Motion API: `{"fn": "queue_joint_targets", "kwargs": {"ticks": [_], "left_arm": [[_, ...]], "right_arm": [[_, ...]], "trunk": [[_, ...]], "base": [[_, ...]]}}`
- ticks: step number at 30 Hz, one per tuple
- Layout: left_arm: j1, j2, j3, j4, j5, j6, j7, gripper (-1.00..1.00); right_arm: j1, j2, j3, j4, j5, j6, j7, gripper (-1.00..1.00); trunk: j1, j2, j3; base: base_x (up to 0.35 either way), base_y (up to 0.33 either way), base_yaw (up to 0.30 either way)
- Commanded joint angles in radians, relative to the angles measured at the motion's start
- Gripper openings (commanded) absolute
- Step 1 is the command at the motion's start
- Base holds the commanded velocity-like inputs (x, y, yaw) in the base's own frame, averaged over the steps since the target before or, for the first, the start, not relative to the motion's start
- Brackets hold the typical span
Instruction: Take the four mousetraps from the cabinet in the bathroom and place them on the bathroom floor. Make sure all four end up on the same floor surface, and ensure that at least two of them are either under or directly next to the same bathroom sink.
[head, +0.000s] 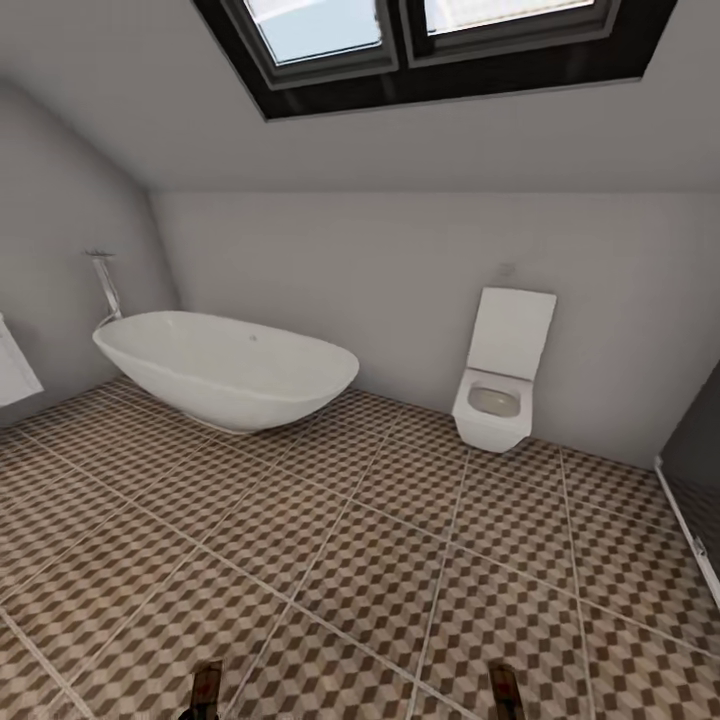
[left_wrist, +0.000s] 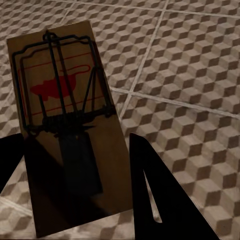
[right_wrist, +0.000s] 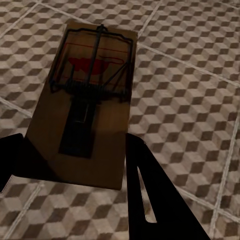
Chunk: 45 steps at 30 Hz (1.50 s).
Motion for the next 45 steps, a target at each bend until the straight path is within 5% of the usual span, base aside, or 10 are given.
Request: {"fn": "queue_joint_targets", "kwargs": {"ticks": [1,45], "left_arm": [[-0.001,-0.001,-0.006,0.002,-0.009,-0.002,0.013,-1.0],[-0.001,-0.004,-0.008,0.002,-0.009,-0.002,0.013,-1.0]], "right_arm": [[0.0,-0.001,0.008,0.0,-0.014,-0.003,0.0,-1.0],[0.0,0.0,0.01,0.0,-0.012,-0.003,0.0,-1.0]], "trunk": [[0.0,0.0,0.0],[0.0,0.0,0.02]], "base": [[0.0,0.0,0.282],[0.0,0.0,0.282]]}}
